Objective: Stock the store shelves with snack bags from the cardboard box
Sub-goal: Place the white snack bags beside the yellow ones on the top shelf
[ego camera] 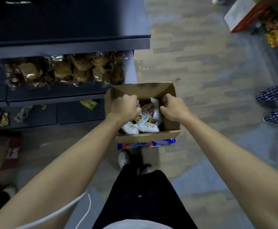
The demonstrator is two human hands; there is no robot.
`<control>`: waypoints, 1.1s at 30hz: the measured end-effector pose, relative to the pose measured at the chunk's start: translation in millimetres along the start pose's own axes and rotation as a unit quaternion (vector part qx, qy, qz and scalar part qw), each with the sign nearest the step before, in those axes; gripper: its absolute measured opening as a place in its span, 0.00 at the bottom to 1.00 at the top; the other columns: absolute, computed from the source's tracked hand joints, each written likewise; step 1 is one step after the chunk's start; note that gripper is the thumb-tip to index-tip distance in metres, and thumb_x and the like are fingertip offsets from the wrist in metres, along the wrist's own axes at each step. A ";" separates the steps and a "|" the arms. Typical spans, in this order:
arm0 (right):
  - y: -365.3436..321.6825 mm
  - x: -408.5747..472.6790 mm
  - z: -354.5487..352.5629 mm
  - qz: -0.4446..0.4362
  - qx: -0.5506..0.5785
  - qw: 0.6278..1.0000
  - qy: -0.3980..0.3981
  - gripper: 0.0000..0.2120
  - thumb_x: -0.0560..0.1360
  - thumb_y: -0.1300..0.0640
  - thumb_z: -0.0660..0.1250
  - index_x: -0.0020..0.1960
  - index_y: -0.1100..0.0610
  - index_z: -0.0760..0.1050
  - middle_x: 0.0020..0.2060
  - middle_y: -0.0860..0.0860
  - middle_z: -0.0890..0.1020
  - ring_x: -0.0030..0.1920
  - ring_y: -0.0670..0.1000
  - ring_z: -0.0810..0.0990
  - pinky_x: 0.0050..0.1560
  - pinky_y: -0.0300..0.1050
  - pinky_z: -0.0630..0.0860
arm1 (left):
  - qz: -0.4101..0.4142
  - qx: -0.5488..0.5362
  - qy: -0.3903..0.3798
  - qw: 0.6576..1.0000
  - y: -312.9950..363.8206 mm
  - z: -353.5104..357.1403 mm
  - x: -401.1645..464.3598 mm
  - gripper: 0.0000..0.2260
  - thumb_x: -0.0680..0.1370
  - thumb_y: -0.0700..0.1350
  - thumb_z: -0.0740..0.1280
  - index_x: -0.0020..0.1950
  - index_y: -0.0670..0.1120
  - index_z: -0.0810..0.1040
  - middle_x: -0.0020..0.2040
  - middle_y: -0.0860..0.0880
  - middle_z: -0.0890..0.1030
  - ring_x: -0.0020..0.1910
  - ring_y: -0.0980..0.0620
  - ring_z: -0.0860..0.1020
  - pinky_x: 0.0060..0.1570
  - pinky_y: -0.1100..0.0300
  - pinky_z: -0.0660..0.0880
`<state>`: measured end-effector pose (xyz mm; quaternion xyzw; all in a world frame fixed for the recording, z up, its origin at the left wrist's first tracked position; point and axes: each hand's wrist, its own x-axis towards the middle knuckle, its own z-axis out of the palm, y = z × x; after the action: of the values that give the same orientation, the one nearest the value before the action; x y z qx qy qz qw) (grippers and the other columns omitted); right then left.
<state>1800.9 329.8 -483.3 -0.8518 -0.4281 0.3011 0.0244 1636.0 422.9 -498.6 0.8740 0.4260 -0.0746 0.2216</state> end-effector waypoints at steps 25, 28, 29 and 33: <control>80.7 206.6 210.8 0.215 0.085 0.970 -0.072 0.20 0.82 0.60 0.58 0.72 0.60 0.59 0.68 0.61 0.69 0.66 0.64 0.73 0.62 0.53 0.71 | -0.009 0.179 -0.090 0.980 -85.8 258.5 161.6 0.30 0.76 0.34 0.63 0.77 0.47 0.62 0.69 0.36 0.69 0.57 0.35 0.76 0.52 0.47 0.75; 82.4 205.9 209.5 0.214 0.087 0.971 -0.055 0.19 0.81 0.61 0.60 0.70 0.60 0.62 0.66 0.60 0.72 0.64 0.63 0.74 0.60 0.52 0.72 | 0.038 0.189 -0.043 0.980 -102.0 278.1 171.4 0.36 0.67 0.30 0.71 0.73 0.49 0.69 0.53 0.34 0.80 0.33 0.39 0.80 0.30 0.56 0.76; 82.2 202.2 206.8 0.209 0.098 0.971 -0.057 0.20 0.80 0.61 0.62 0.70 0.59 0.62 0.65 0.60 0.72 0.64 0.63 0.75 0.59 0.52 0.73 | 0.044 0.188 -0.032 0.981 -103.9 277.1 171.4 0.36 0.66 0.30 0.72 0.72 0.50 0.70 0.52 0.34 0.80 0.31 0.40 0.79 0.27 0.58 0.74; 76.9 172.0 190.3 0.184 0.182 0.966 -0.025 0.25 0.78 0.58 0.64 0.72 0.58 0.61 0.62 0.63 0.73 0.62 0.66 0.74 0.58 0.52 0.71 | -0.005 0.108 -0.066 0.992 -81.5 242.4 153.7 0.34 0.72 0.34 0.67 0.76 0.52 0.64 0.62 0.34 0.73 0.46 0.34 0.78 0.42 0.50 0.77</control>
<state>1832.0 368.0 -746.4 -0.8890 -0.2027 0.3948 0.1129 1683.0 466.9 -789.9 0.8838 0.4043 -0.1789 0.1530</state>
